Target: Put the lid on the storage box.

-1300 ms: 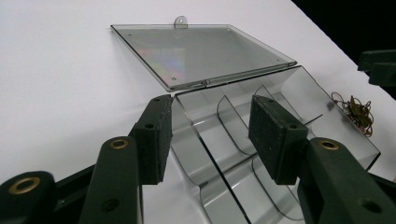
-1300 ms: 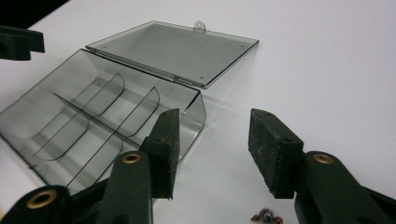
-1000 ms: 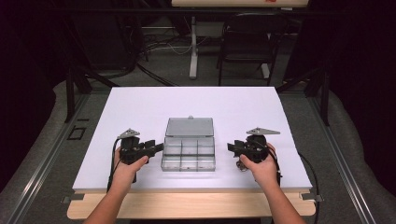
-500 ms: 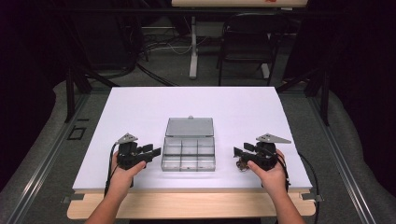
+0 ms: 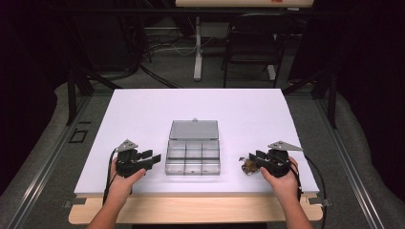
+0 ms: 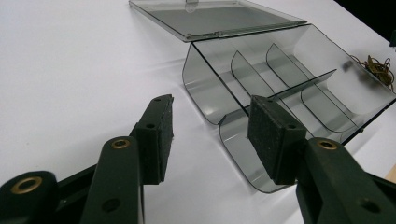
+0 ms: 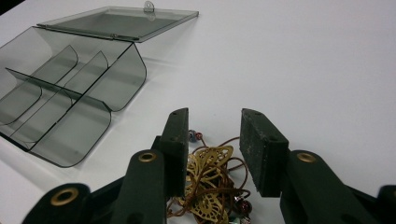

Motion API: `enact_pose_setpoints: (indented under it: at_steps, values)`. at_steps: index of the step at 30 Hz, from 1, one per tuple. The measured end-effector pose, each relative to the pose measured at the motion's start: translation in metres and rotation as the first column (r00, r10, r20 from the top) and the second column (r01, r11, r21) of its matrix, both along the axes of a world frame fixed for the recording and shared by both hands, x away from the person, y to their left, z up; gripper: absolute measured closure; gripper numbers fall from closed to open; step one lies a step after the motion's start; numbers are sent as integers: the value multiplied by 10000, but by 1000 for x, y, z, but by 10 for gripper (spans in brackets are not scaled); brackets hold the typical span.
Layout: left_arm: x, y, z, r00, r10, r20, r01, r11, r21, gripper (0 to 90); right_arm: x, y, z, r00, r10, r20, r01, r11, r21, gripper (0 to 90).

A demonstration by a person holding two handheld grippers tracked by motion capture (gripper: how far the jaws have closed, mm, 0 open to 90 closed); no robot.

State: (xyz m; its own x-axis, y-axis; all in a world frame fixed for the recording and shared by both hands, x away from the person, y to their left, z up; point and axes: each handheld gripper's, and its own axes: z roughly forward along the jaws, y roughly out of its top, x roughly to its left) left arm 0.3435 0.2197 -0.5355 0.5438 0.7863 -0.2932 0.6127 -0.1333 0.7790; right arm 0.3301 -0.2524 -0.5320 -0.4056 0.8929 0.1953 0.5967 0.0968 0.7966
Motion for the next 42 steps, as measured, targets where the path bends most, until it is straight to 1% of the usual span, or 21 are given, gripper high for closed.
enact_pose_setpoints:
  at_steps: [2, 4, 8, 11, 13, 15, 16, 17, 19, 22, 23, 26, 29, 30, 32, 33, 35, 37, 39, 40, 42]
  values:
    - [0, 1, -1, 10000, 12, -68, -12, 10000, -92, 506, 0, 0, -1, 10000, -20, -95, 20, 10000, 16, 629]
    - [1, 1, -1, 10000, 33, -55, -33, 10000, -41, 506, 1, 0, -3, 9996, 103, -265, -103, 9999, -16, 624]
    - [1, 2, -2, 9999, 11, -168, -12, 10000, -40, 506, 3, -1, -10, 9979, 75, -650, -86, 9998, -170, 581]
    - [1, 1, -2, 9999, 14, -119, -14, 10000, -19, 506, 4, -1, -16, 9954, 83, -950, -99, 9998, -160, 552]
    - [1, 1, -2, 9999, 64, -104, -65, 10000, -48, 506, 5, 0, -18, 9935, 146, -1128, -182, 9994, -306, 537]
    - [0, 1, -2, 9999, 89, -106, -90, 9999, -74, 506, 5, 3, -21, 9929, 174, -1178, -201, 9996, -218, 533]
    - [1, 2, -2, 9999, 64, -91, -65, 9999, -82, 506, 6, 3, -22, 9921, 241, -1231, -276, 9993, -269, 532]
    - [1, 2, -2, 9999, 91, -78, -92, 9999, -96, 506, 6, 5, -23, 9922, 173, -1237, -213, 9993, -316, 528]
    - [1, 4, -2, 9999, 58, -123, -58, 10000, -34, 506, 6, 5, -23, 9915, 238, -1281, -275, 9993, -270, 527]
    - [1, 4, -3, 9998, 137, -126, -138, 9999, -73, 506, 7, 4, -23, 9905, 246, -1350, -277, 9994, -213, 526]
    - [1, 4, -3, 9998, 136, -128, -137, 9999, -91, 506, 7, 4, -24, 9906, 187, -1358, -196, 9998, -47, 525]
    - [1, 4, -3, 9998, 138, -122, -140, 9999, -91, 506, 8, 3, -26, 9887, 250, -1476, -223, 9996, 200, 542]
    - [2, 5, -3, 9998, 132, -129, -133, 9999, -39, 506, 8, 3, -26, 9881, 332, -1504, -315, 9994, 137, 566]
    - [2, 5, -4, 9997, 176, -141, -177, 9998, -96, 505, 8, 4, -26, 9881, 372, -1490, -348, 9992, 184, 572]
    - [2, 7, -4, 9996, 233, -135, -234, 9997, -66, 506, 8, 5, -25, 9881, 364, -1498, -348, 9993, 132, 584]
    - [2, 8, -3, 9997, 207, -155, -208, 9998, -55, 506, 8, 5, -26, 9892, 416, -1407, -402, 9991, 125, 594]
    - [2, 8, -3, 9997, 229, -122, -230, 9997, -91, 506, 8, 5, -25, 9885, 442, -1448, -436, 9990, 74, 603]
    - [2, 8, -3, 9997, 202, -140, -202, 9998, -38, 506, 8, 5, -24, 9892, 428, -1405, -417, 9991, 110, 633]
    - [2, 8, -3, 9997, 181, -174, -181, 9998, -1, 505, 8, 5, -23, 9900, 411, -1349, -415, 9991, -1, 662]
    - [2, 7, -4, 9997, 210, -119, -210, 9998, -8, 505, 8, 5, -22, 9904, 423, -1314, -433, 9991, -45, 679]
    - [2, 7, -4, 9997, 224, -99, -224, 9997, -8, 504, 7, 5, -21, 9898, 461, -1345, -484, 9987, -133, 685]
